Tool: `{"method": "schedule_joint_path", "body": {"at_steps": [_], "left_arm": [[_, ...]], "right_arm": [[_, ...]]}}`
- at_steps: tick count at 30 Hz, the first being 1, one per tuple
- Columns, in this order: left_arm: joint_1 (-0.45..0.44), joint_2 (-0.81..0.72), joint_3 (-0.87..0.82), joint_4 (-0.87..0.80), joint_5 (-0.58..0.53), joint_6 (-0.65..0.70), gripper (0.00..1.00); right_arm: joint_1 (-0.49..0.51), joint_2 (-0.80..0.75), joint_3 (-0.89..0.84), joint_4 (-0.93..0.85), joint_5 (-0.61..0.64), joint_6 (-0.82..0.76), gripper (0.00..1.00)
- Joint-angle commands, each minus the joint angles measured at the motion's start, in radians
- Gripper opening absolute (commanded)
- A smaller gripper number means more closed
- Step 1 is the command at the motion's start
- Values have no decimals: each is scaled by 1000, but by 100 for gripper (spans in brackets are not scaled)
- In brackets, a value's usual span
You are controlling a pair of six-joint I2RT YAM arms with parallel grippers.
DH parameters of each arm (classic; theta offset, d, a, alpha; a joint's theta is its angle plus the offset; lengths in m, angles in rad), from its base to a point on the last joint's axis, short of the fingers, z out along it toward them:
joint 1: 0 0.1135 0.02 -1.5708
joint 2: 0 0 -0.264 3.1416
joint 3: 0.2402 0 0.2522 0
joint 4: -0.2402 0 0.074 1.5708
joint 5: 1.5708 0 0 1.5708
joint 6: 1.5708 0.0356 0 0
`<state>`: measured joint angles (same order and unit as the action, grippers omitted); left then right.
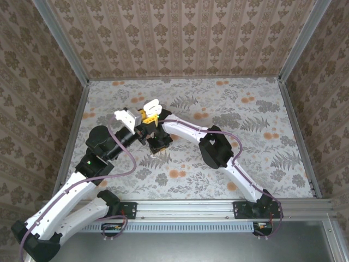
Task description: Insert the wireless bluetooth earbuds into the charging case
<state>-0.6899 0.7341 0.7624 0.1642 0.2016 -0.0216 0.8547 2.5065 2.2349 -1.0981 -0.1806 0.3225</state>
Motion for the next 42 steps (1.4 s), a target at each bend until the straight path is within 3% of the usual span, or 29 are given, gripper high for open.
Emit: {"method": "schedule_joint_path", "body": {"at_steps": [1,9,16,20,25,35,42], "left_arm": [[7,-1,28,41,16,-8,26],[6,19,36,47,27,-1,26],[6,53,21,92,42,-26,26],[4,87,20,121,58,-39,26],[3,118,24,147,70,-46,26],[3,106,18,137,58,-48,26],[4,106,18,134,55,-43,26]], "right_arm": [[-32,-78,-82,3,93,44,32],[-93,-310,-412,119,101,97,32],[-186,-548,-841,251,78,191,32],[-210,-623,-975,270,80,219,33],[-223,-629,-1026,285,90,224,34],[-223,-586,-946,234,149,215,41],[-223,-564,-928,224,157,241,38]]}}
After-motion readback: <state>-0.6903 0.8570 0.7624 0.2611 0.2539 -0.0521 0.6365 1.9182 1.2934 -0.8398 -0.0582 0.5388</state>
